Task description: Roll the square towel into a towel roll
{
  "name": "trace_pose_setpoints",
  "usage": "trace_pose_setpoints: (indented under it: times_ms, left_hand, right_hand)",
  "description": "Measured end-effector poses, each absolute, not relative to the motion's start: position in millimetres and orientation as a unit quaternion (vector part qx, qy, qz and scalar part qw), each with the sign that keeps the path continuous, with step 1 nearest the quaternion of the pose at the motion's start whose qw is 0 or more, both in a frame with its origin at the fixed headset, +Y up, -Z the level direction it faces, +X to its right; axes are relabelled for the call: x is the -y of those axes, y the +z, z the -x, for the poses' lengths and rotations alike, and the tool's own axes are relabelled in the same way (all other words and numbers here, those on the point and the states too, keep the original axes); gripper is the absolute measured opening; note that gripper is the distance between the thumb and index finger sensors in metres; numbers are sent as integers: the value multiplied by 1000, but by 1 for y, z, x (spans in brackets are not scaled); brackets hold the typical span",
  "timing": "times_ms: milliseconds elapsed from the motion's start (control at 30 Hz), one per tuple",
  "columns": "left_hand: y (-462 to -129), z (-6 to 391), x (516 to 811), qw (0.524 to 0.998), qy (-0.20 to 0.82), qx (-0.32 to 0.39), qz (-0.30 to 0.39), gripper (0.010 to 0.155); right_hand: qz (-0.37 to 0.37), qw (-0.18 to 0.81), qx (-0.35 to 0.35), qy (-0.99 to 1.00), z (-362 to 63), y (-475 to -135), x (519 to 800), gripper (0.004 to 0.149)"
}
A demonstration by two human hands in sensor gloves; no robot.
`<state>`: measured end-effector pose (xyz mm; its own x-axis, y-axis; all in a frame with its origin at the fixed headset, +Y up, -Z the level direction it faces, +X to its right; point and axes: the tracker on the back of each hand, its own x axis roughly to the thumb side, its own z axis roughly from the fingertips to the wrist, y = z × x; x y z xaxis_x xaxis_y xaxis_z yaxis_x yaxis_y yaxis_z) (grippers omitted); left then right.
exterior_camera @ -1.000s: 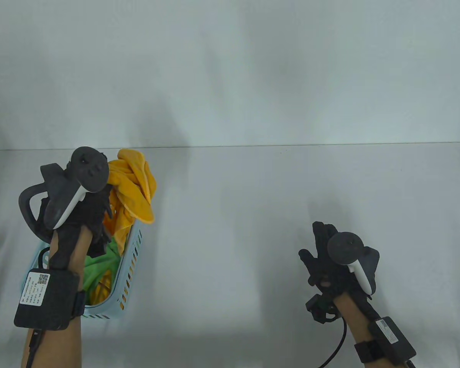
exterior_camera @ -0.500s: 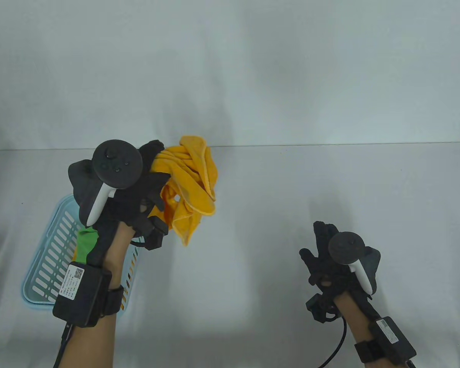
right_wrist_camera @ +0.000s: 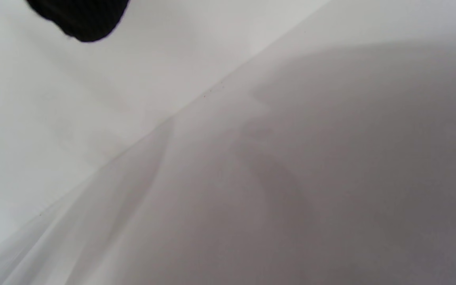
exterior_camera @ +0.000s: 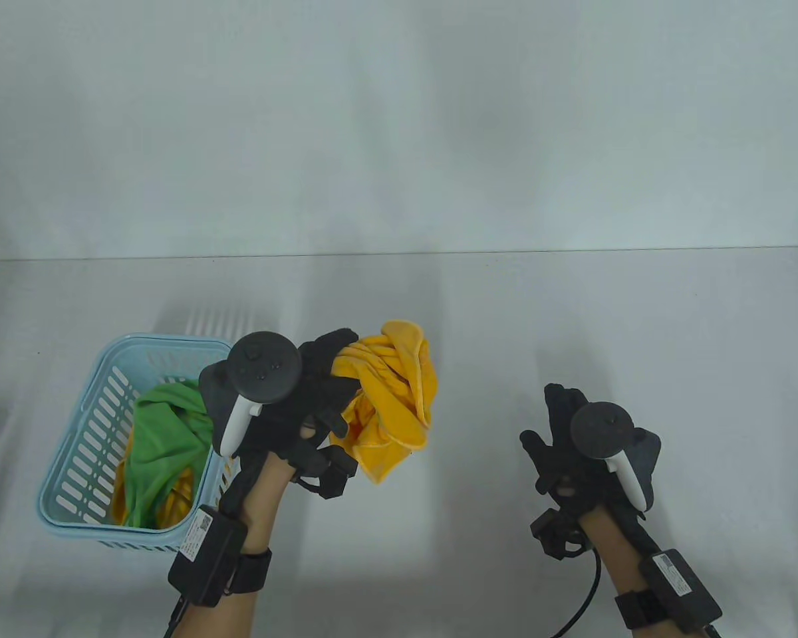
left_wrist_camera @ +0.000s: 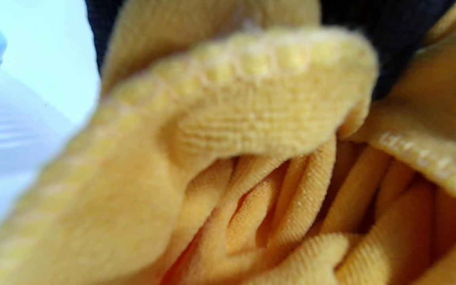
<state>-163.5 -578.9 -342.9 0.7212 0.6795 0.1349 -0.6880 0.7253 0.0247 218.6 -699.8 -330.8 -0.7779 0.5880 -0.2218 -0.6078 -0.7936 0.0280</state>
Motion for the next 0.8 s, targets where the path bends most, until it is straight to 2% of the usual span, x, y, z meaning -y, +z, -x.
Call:
trace_pose_setpoints:
  times_ms: [267, 600, 800]
  left_hand:
    - [-332, 171, 612, 921, 385, 46, -20, 60]
    - [-332, 188, 620, 910, 414, 14, -23, 59]
    - [-333, 189, 615, 896, 442, 26, -27, 59]
  right_hand:
    - [72, 314, -24, 946, -210, -328, 693, 77]
    - [17, 301, -16, 953, -182, -318, 691, 74]
    - [-12, 318, -70, 946, -161, -317, 700, 74]
